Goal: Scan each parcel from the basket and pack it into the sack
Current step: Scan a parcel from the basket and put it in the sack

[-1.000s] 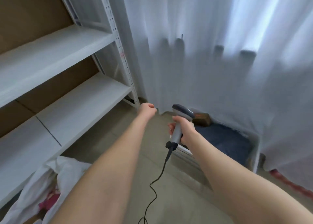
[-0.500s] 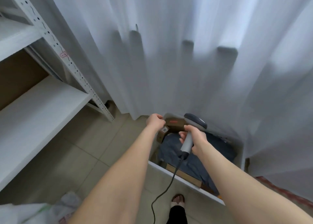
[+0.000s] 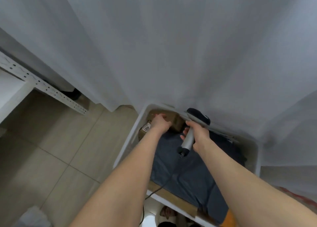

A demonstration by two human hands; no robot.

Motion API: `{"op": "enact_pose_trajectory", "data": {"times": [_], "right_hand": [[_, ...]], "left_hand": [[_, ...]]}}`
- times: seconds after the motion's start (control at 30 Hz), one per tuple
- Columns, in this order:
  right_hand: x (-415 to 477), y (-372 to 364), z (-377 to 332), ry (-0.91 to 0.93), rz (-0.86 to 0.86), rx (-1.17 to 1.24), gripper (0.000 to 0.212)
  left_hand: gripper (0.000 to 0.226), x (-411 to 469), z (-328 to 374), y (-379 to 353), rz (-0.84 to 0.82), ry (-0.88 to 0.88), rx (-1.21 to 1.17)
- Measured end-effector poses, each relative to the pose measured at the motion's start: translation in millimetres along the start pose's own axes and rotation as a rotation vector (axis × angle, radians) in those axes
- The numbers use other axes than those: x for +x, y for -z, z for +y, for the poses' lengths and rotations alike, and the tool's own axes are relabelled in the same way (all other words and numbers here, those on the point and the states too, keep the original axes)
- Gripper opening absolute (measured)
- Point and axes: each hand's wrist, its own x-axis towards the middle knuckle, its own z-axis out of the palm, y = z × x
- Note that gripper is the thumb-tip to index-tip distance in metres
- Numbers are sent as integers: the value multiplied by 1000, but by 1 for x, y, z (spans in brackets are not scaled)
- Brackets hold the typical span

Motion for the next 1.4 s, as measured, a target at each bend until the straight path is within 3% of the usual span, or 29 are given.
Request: {"op": "enact_pose_trajectory", "data": {"times": [0.1,0.3,0.57,0.7,0.8,0.9,1.17,1.27,1.4], "right_hand": [[54,8,7,-15,-21,3,18],[134,9,27,-39,-89,19,48],[168,1,41,-8,-97,-14,44],[169,-14,40,20,-146,-7,49],[166,-25,41,30,-190,-52,50],[155,-27,44,76,-161,-105,45],[80,-15,34,48,-165,-136,42],[34,-12,22,19,-162,-117,45],[-38,-16,-7,13,-201,-121,47]], "left_hand": [[62,43,-13,-30,23,-14,13],[73,113,-36,-74,111,-74,150],[66,139,-58,-76,114,-51,226],[60,130,-77,-68,192,-53,127],[43,125,-84,-60,213,68,-118],[54,118,-75,-49,182,215,-382],[39,57,-58,-13,333,295,-462],[58,10,-39,16,174,323,-658],[29,-59,-1,62,69,302,-690]]}}
